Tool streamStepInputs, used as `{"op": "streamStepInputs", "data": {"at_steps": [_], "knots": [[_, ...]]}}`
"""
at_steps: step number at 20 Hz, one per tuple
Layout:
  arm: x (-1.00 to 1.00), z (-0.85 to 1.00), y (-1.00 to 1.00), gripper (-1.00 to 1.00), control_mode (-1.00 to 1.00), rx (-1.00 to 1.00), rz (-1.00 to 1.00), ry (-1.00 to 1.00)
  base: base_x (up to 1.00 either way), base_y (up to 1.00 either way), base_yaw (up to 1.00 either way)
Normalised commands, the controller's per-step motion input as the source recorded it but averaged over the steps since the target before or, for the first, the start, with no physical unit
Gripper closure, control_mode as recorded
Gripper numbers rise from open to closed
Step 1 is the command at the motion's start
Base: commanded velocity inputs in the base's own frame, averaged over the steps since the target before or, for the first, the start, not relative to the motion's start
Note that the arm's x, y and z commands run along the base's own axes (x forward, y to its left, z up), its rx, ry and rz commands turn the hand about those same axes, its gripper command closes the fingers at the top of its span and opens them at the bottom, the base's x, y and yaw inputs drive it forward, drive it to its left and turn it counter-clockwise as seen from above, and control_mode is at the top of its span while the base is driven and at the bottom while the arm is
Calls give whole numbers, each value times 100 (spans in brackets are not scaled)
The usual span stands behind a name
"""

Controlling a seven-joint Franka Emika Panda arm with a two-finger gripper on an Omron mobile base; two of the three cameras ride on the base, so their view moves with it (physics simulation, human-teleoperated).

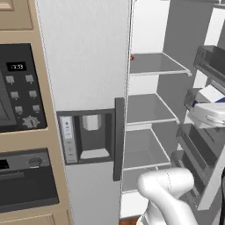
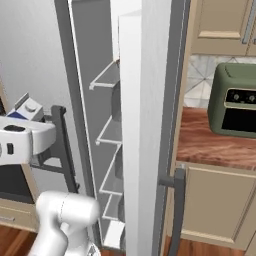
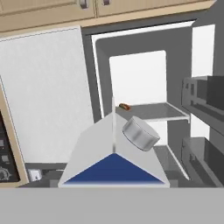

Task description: Take out the milk from the fridge and place it on the tray on the counter. Then take the sugar cube near the tray and place it in the tray.

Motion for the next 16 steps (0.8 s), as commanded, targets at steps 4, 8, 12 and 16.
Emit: {"op": "streamStepInputs", "data": {"at_steps": [4, 8, 12, 16], "knots": [[0, 0, 0, 100, 100, 0, 0, 0, -91, 39, 18], [0, 0, 0, 100, 100, 0, 0, 0, -100, 50, 19], [0, 0, 0, 100, 100, 0, 0, 0, -95, 93, 15], [0, 0, 0, 100, 100, 0, 0, 0, -77, 53, 8]]}}
